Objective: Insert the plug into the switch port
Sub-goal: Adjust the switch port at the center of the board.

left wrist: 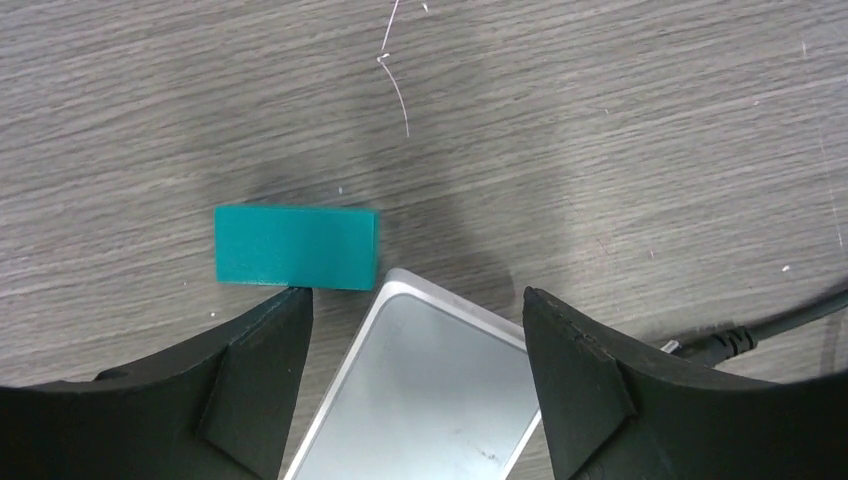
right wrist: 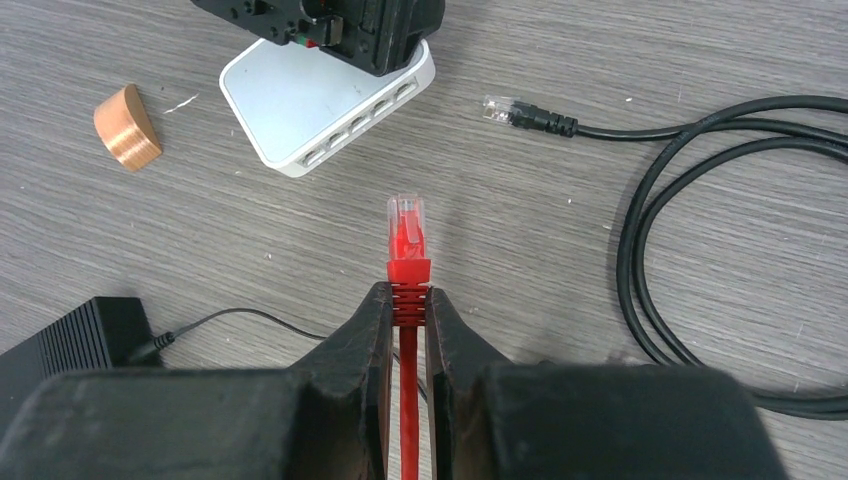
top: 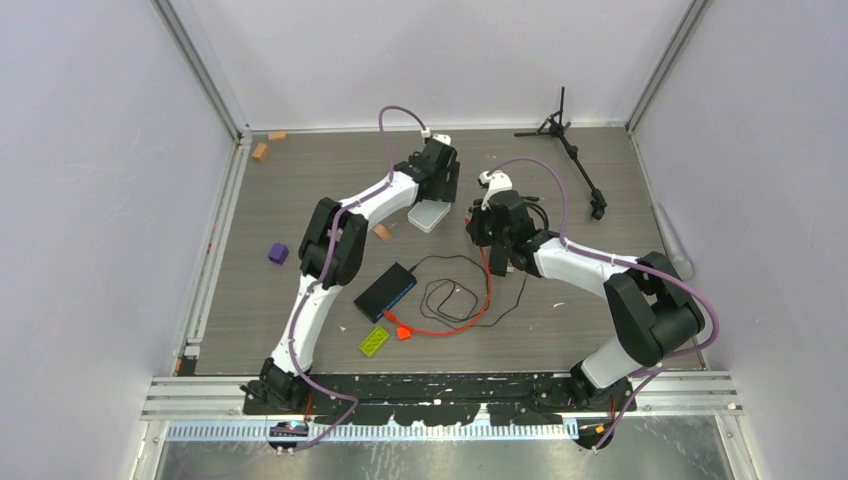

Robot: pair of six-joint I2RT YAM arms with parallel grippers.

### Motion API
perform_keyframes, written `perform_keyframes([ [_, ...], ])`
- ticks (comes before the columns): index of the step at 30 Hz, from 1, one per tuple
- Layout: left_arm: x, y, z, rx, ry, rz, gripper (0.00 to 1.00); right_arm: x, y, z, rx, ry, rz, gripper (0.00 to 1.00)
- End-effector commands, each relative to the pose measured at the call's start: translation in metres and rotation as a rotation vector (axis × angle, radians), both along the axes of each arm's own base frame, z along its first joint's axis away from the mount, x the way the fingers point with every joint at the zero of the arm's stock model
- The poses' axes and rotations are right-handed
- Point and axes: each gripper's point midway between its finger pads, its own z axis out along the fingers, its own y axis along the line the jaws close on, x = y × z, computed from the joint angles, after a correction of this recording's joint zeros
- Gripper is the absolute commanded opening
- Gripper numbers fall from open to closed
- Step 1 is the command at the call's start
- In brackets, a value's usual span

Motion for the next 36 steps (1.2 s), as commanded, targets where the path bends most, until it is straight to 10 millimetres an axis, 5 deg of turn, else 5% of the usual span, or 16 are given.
perform_keyframes([
  [1, -0.019, 0.023, -0.029, 0.121, 0.156, 0.027, 0.76, 0.01, 0.001, 0.021, 0.046, -0.074, -0.031, 0.01],
  [10, -0.04, 0.034, -0.046, 0.182, 0.255, -0.009, 0.63, 0.009, -0.001, 0.024, 0.054, -0.076, -0.041, 0.0],
  [18, -0.07, 0.048, -0.046, 0.173, 0.281, -0.021, 0.63, 0.007, 0.004, 0.021, 0.054, -0.072, -0.004, 0.01],
  [23, -0.072, 0.054, -0.034, 0.147, 0.243, -0.013, 0.8, 0.005, 0.013, 0.017, 0.069, -0.066, 0.044, 0.01],
  [28, -0.059, 0.064, 0.003, 0.054, 0.142, 0.012, 0.98, 0.002, 0.023, 0.005, 0.057, -0.042, 0.102, 0.0],
  [32, -0.058, 0.08, 0.023, -0.02, 0.055, 0.03, 1.0, 0.002, 0.03, 0.001, 0.041, -0.035, 0.125, 0.0],
  [36, -0.072, 0.086, 0.018, -0.064, 0.027, 0.017, 1.0, -0.001, 0.039, -0.001, 0.033, -0.034, 0.161, 0.01],
])
